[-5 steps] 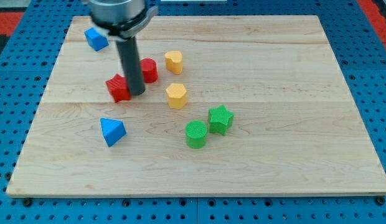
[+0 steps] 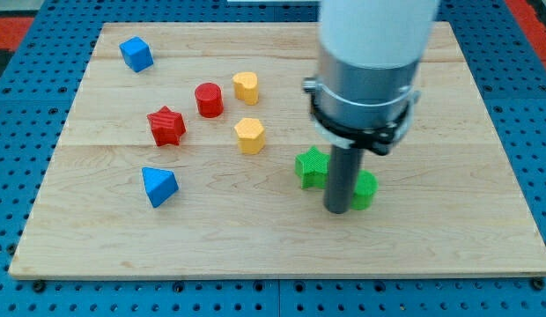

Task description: Push the green circle towards top center

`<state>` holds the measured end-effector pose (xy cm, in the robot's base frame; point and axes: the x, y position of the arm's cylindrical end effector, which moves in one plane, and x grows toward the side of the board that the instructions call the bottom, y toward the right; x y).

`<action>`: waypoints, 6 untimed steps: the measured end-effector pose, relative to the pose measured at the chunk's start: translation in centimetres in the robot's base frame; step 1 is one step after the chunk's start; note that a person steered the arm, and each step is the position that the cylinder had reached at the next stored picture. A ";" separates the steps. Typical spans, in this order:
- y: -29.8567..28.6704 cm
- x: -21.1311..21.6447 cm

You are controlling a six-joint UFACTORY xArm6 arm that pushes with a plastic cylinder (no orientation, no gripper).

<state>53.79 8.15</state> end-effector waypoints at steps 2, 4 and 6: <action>6.1 -4.3; 11.5 1.4; 7.5 -5.4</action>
<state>48.39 15.63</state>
